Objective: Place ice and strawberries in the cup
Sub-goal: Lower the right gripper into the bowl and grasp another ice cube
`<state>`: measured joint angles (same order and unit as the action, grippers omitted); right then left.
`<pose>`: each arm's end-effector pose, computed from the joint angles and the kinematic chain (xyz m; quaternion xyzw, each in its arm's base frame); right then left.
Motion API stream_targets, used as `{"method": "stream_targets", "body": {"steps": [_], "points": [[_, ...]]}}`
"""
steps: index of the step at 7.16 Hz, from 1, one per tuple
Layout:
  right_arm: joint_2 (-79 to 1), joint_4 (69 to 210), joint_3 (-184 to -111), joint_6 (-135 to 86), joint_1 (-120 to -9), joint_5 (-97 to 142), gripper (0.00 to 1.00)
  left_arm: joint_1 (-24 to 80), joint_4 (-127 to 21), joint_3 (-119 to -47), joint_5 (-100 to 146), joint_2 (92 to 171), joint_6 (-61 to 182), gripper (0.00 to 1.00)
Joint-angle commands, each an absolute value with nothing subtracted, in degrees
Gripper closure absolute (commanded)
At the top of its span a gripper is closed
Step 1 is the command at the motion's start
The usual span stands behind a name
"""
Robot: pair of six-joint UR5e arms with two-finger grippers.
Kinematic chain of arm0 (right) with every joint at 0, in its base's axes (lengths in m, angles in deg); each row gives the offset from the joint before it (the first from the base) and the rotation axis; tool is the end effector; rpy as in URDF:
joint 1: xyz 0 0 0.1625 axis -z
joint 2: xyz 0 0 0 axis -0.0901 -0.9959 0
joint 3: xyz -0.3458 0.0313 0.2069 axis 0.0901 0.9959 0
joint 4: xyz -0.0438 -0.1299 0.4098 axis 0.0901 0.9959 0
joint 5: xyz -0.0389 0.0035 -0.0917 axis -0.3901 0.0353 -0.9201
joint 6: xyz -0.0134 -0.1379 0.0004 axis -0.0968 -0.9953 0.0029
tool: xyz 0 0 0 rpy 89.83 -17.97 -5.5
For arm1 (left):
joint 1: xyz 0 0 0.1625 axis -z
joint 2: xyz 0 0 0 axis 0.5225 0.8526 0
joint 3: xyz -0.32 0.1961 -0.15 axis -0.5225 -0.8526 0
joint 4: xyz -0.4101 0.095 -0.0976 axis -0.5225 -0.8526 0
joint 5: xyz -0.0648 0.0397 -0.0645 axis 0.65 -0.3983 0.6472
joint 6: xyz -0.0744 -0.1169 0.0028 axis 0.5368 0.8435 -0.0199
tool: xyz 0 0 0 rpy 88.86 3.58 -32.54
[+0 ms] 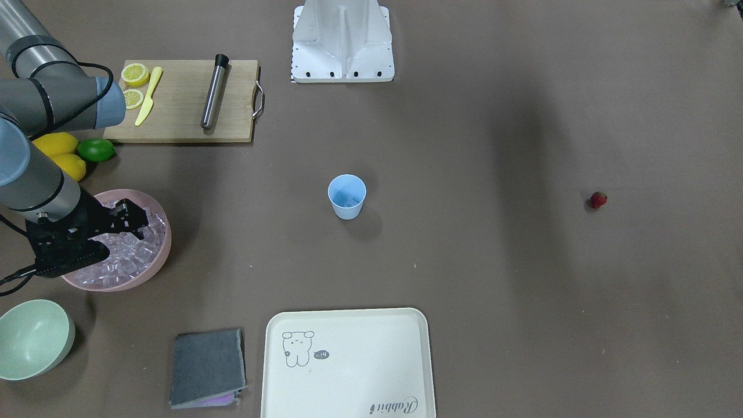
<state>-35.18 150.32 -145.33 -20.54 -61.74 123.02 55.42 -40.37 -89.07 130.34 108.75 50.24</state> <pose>-0.3267 -0.5984 0.4189 0.0708 -0.3500 -0.1712 0.9183 -0.0186 -0.5183 0.6090 0.1254 0.3371 0.0428 0.9321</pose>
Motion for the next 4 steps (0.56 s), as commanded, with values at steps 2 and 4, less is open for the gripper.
{"method": "stream_targets", "body": {"steps": [2, 4], "points": [[-35.2, 142.6, -139.9, -19.8, -60.8, 122.6, 0.01, 55.4, -40.4, -89.1, 130.3, 108.9, 50.3, 0.02], [-35.2, 141.8, -139.8, -18.4, -60.8, 122.9, 0.01, 55.3, -40.4, -89.1, 130.3, 109.0, 50.3, 0.02]]}}
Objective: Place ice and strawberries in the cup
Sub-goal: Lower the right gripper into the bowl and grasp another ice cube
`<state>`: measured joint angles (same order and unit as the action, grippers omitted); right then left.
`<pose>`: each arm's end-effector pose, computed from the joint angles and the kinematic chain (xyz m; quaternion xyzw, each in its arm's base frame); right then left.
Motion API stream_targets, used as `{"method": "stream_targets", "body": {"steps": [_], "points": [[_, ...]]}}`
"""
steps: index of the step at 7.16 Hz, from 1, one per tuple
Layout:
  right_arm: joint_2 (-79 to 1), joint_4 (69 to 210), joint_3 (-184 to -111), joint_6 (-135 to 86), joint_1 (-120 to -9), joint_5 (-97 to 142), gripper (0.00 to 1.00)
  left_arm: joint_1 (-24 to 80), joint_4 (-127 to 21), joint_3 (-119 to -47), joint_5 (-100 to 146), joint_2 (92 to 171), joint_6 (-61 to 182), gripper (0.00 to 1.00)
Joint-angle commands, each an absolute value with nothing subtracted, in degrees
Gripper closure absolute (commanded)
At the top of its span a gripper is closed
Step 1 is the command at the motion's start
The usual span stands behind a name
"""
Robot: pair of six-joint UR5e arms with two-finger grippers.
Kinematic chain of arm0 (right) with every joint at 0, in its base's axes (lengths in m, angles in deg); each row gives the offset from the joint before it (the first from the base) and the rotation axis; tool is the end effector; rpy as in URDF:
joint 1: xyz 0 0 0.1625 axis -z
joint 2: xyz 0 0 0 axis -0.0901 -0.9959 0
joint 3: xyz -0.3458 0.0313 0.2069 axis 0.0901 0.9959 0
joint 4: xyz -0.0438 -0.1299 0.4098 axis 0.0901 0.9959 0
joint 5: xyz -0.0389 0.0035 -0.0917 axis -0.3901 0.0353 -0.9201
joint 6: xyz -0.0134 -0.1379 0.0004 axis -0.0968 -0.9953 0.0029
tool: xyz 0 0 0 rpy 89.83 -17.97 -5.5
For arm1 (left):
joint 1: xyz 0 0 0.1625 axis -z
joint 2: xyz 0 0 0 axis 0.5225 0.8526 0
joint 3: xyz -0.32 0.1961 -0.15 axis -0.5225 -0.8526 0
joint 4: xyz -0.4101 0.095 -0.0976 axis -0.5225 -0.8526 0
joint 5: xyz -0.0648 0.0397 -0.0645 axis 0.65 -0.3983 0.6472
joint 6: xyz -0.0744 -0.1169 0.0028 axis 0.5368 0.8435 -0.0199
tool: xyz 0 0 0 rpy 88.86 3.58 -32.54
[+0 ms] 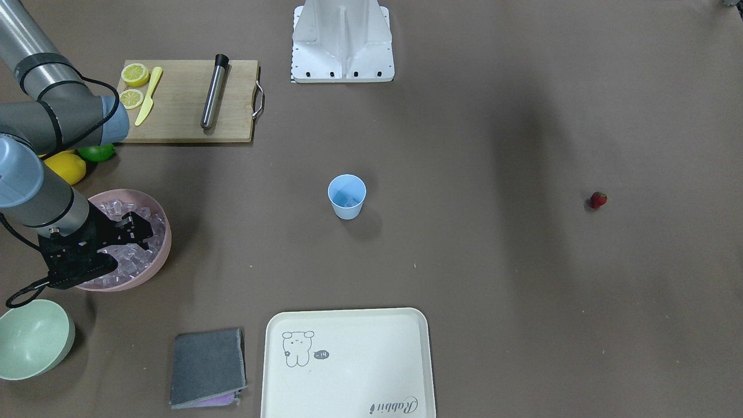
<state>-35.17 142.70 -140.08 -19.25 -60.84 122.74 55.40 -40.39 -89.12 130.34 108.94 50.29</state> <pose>-0.3450 -0.6072 0.4481 0.0830 -0.3571 -0.1728 0.9142 -0.0183 -0.5199 0.6068 0.1273 0.3372 0.0433 0.9318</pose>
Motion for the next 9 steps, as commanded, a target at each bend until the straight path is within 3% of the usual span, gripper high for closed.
{"method": "stream_targets", "body": {"steps": [1, 6, 7, 8, 9], "points": [[-35.3, 141.8, -140.2, -16.6, -60.8, 123.2, 0.01, 55.3, -40.3, -89.1, 130.3, 109.2, 50.3, 0.02], [-36.5, 141.8, -140.5, -14.4, -59.2, 123.1, 0.02, 55.3, -40.3, -89.2, 130.3, 109.3, 50.3, 0.02], [-36.5, 141.7, -140.5, -14.4, -59.2, 123.3, 0.07, 55.4, -40.3, -89.2, 130.3, 109.4, 50.3, 0.02], [-36.5, 141.7, -140.6, -14.3, -59.3, 123.2, 0.33, 55.3, -40.4, -89.3, 130.3, 109.4, 50.3, 0.02], [-36.5, 141.7, -140.6, -14.4, -59.2, 123.3, 0.68, 55.3, -40.4, -89.4, 130.3, 109.4, 50.3, 0.02]]}}
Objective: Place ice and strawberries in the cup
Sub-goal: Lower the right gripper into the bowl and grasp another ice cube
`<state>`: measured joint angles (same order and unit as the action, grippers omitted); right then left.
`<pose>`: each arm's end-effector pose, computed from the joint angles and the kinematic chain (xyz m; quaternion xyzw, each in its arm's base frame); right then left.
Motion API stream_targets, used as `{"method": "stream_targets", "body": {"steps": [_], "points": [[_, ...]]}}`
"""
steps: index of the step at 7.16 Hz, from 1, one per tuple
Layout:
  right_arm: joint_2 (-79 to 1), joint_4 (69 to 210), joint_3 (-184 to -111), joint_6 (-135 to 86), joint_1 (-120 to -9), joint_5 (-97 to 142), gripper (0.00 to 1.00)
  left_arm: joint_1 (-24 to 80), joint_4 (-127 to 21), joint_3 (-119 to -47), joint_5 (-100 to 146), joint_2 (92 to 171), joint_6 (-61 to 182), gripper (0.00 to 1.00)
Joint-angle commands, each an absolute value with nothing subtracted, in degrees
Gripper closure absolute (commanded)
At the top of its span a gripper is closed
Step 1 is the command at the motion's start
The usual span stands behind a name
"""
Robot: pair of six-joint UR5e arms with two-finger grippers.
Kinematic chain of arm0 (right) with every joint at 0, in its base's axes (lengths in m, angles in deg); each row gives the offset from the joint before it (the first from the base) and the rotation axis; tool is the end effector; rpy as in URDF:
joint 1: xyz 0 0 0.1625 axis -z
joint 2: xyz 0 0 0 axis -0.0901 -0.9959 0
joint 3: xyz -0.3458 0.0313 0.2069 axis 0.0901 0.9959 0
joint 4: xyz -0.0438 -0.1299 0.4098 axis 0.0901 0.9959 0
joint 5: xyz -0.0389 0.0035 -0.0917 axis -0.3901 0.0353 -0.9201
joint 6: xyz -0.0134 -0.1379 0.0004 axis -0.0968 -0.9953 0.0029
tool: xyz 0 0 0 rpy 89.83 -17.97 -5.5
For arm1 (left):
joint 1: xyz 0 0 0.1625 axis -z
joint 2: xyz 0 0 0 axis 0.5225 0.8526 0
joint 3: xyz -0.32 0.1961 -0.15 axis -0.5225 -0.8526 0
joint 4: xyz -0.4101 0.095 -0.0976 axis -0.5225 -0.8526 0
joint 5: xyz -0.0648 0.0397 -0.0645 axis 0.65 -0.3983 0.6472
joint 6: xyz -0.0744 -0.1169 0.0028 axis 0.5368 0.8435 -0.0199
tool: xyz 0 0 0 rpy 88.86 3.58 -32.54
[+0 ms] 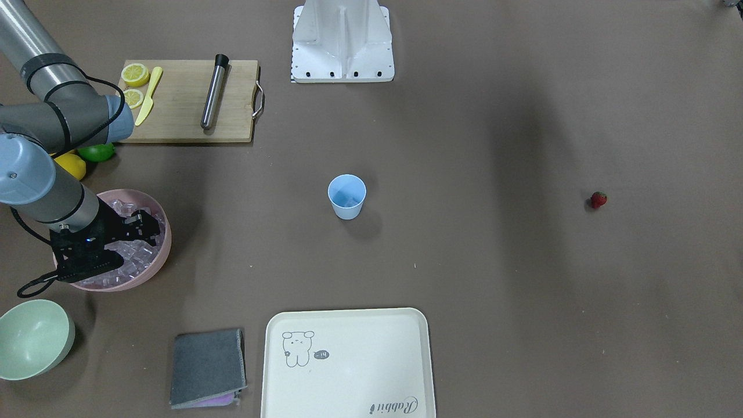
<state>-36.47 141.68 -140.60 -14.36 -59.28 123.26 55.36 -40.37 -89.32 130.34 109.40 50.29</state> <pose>-0.3583 -0.5915 0.4558 0.0620 -0.3655 -0.1477 0.9169 -0.0178 -0.5235 0.6008 0.1324 0.3373 0.0455 0.9309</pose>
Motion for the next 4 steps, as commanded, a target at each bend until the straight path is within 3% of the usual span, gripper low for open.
{"method": "stream_targets", "body": {"steps": [1, 4], "points": [[-36.4, 141.8, -140.6, -14.4, -59.3, 123.7, 0.96, 55.3, -40.3, -89.5, 130.3, 109.4, 50.3, 0.02], [-36.2, 142.6, -141.8, -14.4, -60.1, 125.6, 1.00, 55.3, -40.3, -89.2, 130.3, 109.9, 50.3, 0.02]]}}
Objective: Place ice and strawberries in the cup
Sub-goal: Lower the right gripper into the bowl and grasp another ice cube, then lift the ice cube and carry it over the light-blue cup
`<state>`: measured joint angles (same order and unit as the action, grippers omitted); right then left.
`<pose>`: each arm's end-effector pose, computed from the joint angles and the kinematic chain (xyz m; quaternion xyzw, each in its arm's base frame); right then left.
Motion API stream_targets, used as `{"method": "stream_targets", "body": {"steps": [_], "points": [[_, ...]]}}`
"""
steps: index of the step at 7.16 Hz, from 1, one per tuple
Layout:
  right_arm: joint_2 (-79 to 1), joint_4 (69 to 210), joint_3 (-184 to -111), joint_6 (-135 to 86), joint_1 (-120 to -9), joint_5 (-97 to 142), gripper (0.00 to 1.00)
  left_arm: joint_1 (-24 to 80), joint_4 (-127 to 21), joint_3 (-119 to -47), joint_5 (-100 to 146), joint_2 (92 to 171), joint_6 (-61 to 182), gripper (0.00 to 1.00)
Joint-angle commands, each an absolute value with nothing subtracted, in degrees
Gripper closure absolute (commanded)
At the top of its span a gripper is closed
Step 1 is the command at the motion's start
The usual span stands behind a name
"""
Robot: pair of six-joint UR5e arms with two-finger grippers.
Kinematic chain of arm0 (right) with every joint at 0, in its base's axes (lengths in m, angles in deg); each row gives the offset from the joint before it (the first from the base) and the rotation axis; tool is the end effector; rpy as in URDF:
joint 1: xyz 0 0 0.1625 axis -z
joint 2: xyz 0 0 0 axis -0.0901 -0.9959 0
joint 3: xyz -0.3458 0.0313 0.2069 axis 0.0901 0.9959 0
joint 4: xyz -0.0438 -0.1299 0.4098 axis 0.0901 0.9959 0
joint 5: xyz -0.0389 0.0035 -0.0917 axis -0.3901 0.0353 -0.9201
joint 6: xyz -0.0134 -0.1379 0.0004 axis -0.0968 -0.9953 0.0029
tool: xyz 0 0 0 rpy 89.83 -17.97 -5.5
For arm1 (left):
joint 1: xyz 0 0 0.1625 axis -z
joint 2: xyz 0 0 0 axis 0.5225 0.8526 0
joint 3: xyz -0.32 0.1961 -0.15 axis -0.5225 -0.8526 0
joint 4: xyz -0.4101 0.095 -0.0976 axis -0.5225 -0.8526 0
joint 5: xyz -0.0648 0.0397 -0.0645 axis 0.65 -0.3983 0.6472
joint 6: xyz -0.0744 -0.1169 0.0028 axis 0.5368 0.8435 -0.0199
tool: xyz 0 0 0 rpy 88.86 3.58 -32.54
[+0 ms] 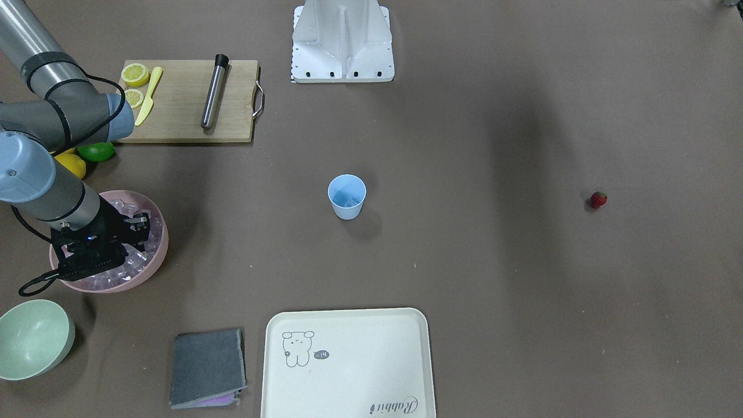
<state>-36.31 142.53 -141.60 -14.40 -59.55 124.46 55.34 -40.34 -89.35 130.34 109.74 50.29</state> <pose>-0.3562 -0.5900 0.4453 0.0596 -0.3744 -0.1488 0.9133 -0.0174 -0.5261 0.5975 0.1351 0.3373 0.0466 0.9305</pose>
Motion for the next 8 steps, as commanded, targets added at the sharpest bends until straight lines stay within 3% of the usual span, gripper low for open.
{"method": "stream_targets", "body": {"steps": [1, 4, 6, 8], "points": [[-36.0, 142.6, -141.9, -14.5, -61.2, 126.5, 1.00, 55.4, -40.3, -89.1, 130.3, 110.1, 50.3, 0.02], [-35.6, 153.2, -149.6, -15.1, -63.0, 127.9, 1.00, 55.3, -40.3, -89.1, 130.3, 110.6, 50.4, 0.02], [-32.6, 153.5, -150.9, -12.0, -62.9, 131.2, 1.00, 55.3, -40.3, -89.0, 130.3, 110.6, 50.4, 0.02], [-26.9, 152.7, -152.0, 5.9, -57.7, 133.4, 1.00, 55.3, -40.3, -88.7, 130.3, 110.1, 50.1, 0.02]]}}
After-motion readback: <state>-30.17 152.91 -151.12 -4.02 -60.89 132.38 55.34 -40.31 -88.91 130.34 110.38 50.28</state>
